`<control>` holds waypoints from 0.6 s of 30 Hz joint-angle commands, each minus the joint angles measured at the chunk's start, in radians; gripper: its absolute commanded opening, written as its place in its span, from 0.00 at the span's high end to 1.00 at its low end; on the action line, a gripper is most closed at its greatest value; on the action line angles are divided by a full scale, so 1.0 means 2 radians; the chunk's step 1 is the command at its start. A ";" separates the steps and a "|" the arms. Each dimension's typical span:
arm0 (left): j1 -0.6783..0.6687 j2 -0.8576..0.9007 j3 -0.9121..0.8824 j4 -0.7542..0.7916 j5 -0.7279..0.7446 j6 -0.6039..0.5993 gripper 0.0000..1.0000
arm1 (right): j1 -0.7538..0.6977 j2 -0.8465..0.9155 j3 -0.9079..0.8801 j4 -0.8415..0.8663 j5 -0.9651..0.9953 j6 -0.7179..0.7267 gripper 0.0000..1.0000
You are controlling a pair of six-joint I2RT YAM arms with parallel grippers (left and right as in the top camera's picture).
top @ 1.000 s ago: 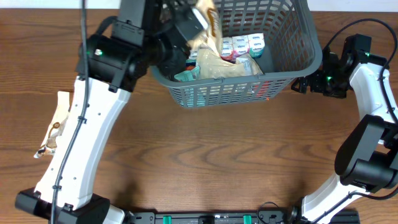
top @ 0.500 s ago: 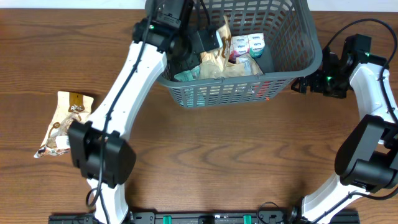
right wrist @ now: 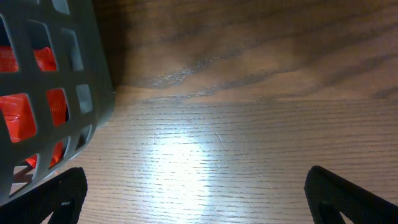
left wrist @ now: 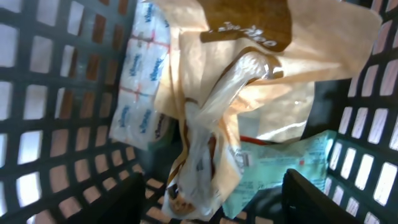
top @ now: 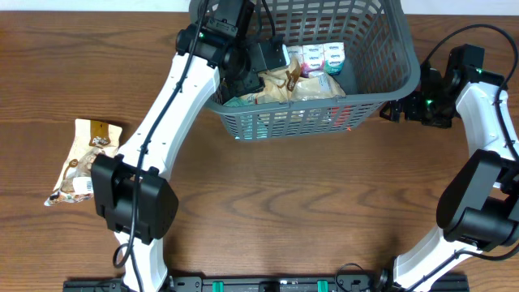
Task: Pack container
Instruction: 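Carry the brown snack pouch into the basket and release it, then move left gripper to the second brown snack pouch and grasp it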
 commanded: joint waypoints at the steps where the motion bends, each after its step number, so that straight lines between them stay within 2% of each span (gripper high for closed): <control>1: 0.004 -0.048 0.018 0.000 -0.048 -0.017 0.36 | 0.003 0.000 -0.001 -0.001 -0.002 -0.004 0.01; 5: 0.017 -0.089 0.029 0.003 -0.064 -0.021 0.34 | 0.003 0.000 -0.001 -0.001 -0.002 -0.004 0.01; 7: 0.028 -0.111 0.035 0.008 -0.067 -0.038 0.29 | 0.003 0.000 -0.001 -0.001 -0.002 -0.004 0.01; 12: 0.072 -0.164 0.036 -0.001 -0.090 -0.133 0.22 | 0.003 0.000 -0.001 -0.001 -0.002 -0.004 0.01; 18: 0.160 -0.202 0.036 -0.105 -0.103 -0.252 0.21 | 0.003 0.000 -0.001 0.000 -0.002 -0.004 0.01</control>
